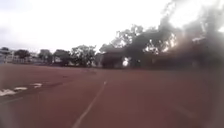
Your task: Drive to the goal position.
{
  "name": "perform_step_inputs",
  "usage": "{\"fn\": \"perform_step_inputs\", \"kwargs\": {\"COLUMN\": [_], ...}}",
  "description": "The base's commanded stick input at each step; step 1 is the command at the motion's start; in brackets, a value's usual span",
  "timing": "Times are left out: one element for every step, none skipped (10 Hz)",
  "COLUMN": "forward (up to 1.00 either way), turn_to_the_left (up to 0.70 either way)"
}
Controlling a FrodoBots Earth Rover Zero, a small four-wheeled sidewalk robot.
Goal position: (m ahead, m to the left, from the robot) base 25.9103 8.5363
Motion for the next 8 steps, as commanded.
{"fn": "perform_step_inputs", "kwargs": {"forward": [0.7,0.7,0.7,0.7,0.7,0.7,0.7,0.7], "turn_to_the_left": [0.0,0.0,0.0,0.0,0.0,0.0,0.0,0.0]}}
